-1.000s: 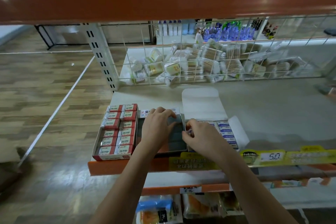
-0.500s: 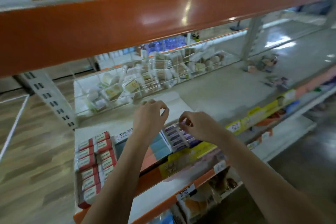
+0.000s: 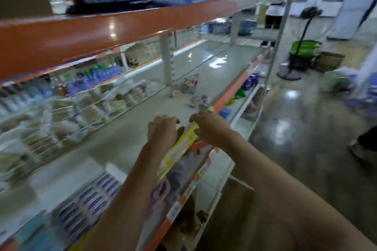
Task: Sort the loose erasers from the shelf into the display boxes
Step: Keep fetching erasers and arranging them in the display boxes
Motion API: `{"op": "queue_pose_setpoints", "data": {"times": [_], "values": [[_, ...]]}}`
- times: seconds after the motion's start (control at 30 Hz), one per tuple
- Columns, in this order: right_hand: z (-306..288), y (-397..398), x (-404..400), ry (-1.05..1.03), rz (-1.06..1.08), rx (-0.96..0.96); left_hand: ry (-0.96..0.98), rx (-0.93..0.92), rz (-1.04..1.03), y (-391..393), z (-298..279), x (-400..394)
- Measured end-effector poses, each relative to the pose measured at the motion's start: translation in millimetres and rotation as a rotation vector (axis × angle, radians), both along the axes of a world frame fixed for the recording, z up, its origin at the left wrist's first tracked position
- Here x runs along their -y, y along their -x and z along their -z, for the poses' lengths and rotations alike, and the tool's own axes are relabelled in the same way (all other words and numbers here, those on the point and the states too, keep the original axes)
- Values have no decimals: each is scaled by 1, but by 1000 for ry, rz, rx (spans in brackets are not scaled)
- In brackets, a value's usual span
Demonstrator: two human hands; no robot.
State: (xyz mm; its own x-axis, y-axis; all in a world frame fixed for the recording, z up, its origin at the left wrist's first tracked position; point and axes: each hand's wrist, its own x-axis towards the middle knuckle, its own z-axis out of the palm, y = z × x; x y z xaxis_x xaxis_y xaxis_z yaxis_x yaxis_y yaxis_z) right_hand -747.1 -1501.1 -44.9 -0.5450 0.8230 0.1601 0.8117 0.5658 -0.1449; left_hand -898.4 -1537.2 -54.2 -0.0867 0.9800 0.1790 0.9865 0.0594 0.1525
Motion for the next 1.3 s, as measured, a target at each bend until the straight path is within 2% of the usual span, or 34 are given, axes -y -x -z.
{"op": "queue_pose_setpoints", "data": {"times": [0.13,0.4,0.6,0.73,0.97,1.07,1.13,1.3], "values": [[-1,-52,-51,-56,24,15,8,38,-12,-44,9,-63],[20,-97,-159,28,41,-42,55,77,-94,-77,33,-162],[46,-84,-259,97,33,-90,71,105,-172,-62,51,-242],[58,-66,-324,159,-21,-37,118,89,-254,-39,59,-291],[74,-36,-401,221,-99,-72,53,160,-396,-19,58,-349],[75,-16,-424,198,-230,-57,40,235,-421,-16,61,-366],[77,-2,-439,197,-338,-125,28,256,-454,-16,64,-374],[88,14,-471,332,-390,-317,-133,213,-539,-22,68,-378]]}}
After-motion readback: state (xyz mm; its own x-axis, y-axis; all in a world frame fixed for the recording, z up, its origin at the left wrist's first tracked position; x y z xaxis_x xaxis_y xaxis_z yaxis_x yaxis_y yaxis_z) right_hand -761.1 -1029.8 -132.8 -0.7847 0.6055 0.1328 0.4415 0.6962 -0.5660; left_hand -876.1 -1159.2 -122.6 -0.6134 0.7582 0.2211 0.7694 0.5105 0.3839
